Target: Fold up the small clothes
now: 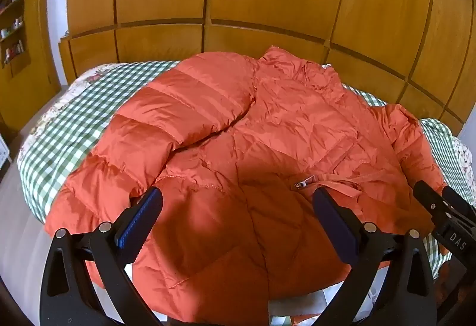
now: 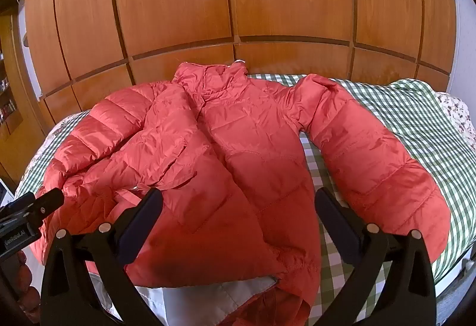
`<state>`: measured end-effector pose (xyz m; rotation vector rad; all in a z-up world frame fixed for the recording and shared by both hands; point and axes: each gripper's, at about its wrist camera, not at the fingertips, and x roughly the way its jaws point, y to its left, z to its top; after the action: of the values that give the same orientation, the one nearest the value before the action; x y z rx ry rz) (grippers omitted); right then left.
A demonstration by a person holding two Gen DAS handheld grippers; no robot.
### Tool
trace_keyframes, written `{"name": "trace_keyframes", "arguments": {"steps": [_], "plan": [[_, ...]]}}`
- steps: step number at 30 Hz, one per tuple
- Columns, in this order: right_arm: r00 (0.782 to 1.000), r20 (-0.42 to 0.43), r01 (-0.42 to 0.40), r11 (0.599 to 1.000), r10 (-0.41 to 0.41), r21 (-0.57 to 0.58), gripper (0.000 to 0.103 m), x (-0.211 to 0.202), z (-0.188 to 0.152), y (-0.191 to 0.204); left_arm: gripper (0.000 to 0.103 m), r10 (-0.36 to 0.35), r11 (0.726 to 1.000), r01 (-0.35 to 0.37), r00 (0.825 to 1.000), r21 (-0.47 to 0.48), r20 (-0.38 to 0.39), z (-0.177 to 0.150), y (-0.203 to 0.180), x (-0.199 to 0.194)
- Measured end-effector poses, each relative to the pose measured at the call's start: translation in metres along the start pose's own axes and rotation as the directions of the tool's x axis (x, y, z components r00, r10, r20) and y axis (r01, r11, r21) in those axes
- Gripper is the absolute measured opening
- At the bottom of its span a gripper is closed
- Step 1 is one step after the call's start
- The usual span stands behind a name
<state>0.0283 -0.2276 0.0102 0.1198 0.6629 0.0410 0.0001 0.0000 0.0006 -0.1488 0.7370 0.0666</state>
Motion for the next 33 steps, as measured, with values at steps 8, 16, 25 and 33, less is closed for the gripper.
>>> {"name": "trace_keyframes", "arguments": {"steps": [8,16,25,33], "plan": [[1.0,-0.007,0.0,1.0,0.0,0.0,0.101,0.002,0.0,0.002,0.1,0.004,1.0,-0.005,1.0,0.031,0.015,-0.005,-0.006,-0.001],[1.0,-0.002,-0.002,1.0,0.002,-0.002,0.101,0.001,0.0,0.002,0.1,-0.001,0.999,0.001,1.0,0.036,0.01,-0.003,-0.006,-0.002],[1.0,-0.003,0.001,1.0,-0.001,-0.003,0.101,0.002,-0.002,0.002,0.1,-0.003,0.999,0.003,1.0,0.034,0.009,-0.004,-0.006,-0.002],[1.0,-0.006,0.003,1.0,-0.003,-0.007,0.101,0.002,-0.003,0.003,0.1,-0.026,0.998,0.025,1.0,0.057,0.005,-0.006,-0.011,-0.001]]}}
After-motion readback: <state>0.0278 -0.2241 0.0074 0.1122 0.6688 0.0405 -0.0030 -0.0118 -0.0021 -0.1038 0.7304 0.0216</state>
